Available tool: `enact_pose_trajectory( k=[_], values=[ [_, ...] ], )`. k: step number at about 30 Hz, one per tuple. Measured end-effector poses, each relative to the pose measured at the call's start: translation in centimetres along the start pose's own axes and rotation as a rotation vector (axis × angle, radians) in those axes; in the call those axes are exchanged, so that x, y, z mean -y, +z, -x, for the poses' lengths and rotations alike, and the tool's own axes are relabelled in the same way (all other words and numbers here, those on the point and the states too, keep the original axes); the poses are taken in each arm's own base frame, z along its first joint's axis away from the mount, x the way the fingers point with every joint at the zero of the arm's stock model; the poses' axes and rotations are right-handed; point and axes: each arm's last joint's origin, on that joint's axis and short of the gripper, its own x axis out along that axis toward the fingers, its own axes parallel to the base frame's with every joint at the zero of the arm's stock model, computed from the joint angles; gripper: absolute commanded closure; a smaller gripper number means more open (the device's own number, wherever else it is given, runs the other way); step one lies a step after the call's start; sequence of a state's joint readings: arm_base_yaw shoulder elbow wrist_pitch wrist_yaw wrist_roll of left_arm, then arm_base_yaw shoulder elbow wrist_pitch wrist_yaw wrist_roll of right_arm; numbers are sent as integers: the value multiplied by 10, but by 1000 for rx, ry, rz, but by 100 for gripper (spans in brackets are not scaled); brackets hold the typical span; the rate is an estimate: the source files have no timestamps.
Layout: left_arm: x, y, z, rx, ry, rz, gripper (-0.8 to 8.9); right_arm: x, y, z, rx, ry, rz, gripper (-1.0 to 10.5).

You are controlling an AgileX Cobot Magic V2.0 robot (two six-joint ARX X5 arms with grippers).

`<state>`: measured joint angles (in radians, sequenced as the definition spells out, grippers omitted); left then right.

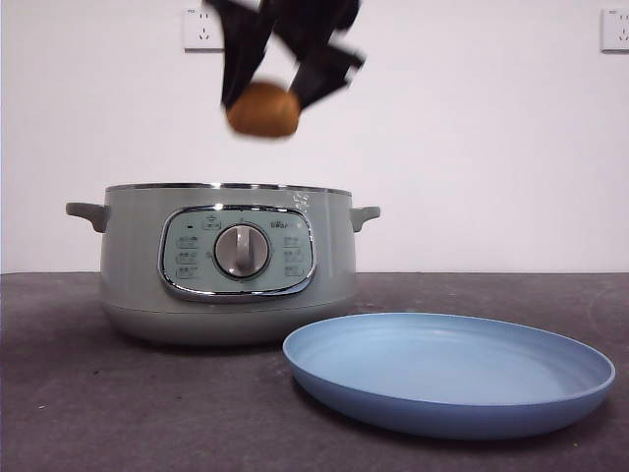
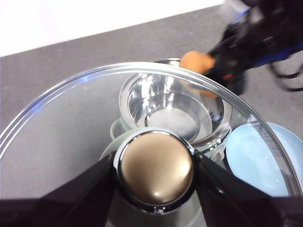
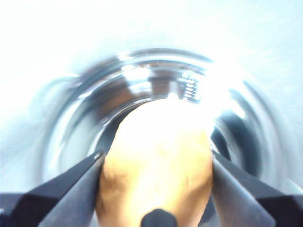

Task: Take the potato out from the steamer,put the potato on the plate,close the lid

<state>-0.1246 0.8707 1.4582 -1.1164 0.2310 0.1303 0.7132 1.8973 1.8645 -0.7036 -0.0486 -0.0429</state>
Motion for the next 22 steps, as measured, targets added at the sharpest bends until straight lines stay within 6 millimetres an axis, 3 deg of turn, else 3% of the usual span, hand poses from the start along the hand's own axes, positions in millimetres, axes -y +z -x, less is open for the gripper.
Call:
enact_pose_trajectory(
  k=[7, 13, 17, 22],
  values=[
    [0, 3, -1, 26, -39, -5, 822, -4, -5, 86, -51, 3, 23, 961],
    [0, 5, -5, 25, -70, -5, 822, -7, -14, 137, -53, 3, 39, 963],
    [0, 6, -8, 23, -97, -3, 822, -9, -32, 149, -70, 5, 43, 963],
    [0, 8, -10, 34, -105, -6, 822, -10, -68, 144, -96, 0, 26, 963]
  ],
)
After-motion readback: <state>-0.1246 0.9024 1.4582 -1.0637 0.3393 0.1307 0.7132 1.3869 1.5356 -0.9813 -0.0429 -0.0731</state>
